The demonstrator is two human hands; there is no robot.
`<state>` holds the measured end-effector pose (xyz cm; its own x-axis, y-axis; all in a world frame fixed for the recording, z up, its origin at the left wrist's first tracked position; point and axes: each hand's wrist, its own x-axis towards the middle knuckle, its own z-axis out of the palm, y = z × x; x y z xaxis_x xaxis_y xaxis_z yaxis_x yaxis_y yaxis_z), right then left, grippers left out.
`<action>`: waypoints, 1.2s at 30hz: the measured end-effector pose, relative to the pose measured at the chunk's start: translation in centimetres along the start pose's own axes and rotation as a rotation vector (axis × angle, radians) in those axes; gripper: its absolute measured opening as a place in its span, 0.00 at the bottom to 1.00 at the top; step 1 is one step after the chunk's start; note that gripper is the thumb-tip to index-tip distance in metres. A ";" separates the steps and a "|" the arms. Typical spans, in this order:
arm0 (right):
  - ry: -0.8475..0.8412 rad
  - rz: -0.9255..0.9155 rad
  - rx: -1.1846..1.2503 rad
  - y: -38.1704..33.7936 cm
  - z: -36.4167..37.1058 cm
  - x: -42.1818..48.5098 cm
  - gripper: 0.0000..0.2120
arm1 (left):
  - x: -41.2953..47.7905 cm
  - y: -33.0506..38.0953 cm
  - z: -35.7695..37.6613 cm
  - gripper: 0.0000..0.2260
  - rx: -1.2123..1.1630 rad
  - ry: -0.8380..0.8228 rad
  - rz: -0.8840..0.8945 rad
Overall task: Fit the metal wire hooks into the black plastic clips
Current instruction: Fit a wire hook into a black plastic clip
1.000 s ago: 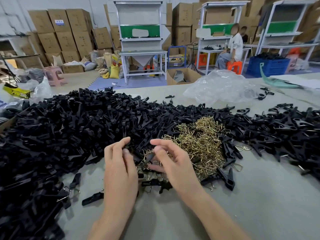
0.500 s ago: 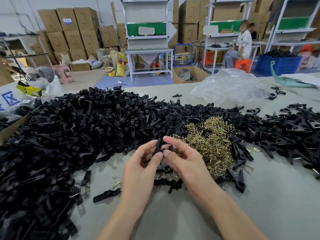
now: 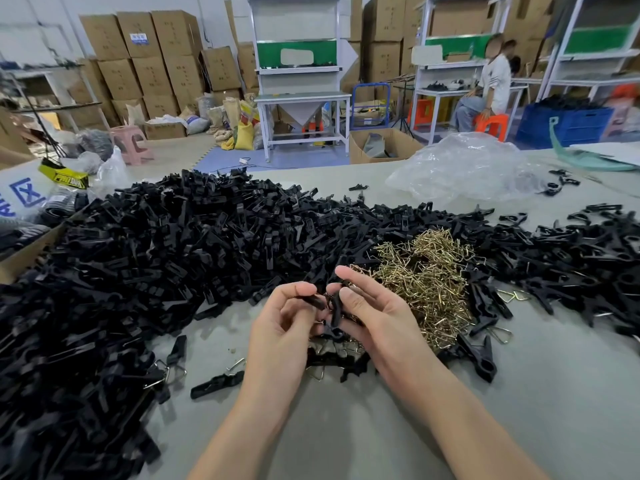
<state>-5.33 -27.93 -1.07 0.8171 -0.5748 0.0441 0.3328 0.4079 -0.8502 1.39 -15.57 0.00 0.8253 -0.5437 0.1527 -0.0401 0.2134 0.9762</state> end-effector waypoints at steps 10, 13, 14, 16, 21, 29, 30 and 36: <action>-0.019 -0.064 -0.096 0.0 0.0 0.1 0.17 | 0.1 0.1 -0.1 0.14 0.046 0.010 -0.003; -0.004 -0.077 -0.117 -0.1 -0.1 0.1 0.15 | -0.1 0.3 -0.2 0.19 0.139 0.007 0.042; -0.004 -0.077 -0.115 -0.1 -0.2 0.1 0.15 | -0.1 0.4 -0.2 0.18 0.174 0.011 0.053; -0.009 -0.073 -0.111 0.0 -0.2 0.2 0.15 | -0.3 0.6 -0.1 0.14 0.250 0.003 0.066; -0.019 -0.070 -0.116 0.1 -0.2 0.1 0.14 | -0.5 0.5 -0.1 0.10 0.277 0.020 0.048; 0.006 -0.069 -0.117 -0.3 0.0 -0.1 0.13 | -0.7 0.5 0.1 0.09 0.306 0.014 0.074; 0.006 -0.069 -0.123 -0.3 0.0 -0.1 0.13 | -0.7 0.5 0.1 0.09 0.302 0.017 0.074; 0.006 -0.066 -0.127 -0.5 0.1 -0.2 0.14 | -0.7 0.5 0.1 0.09 0.302 0.018 0.091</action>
<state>-5.59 -27.97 -0.60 0.7927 -0.6015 0.0996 0.3231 0.2759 -0.9053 0.74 -15.21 0.37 0.8206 -0.5181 0.2415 -0.2773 0.0086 0.9608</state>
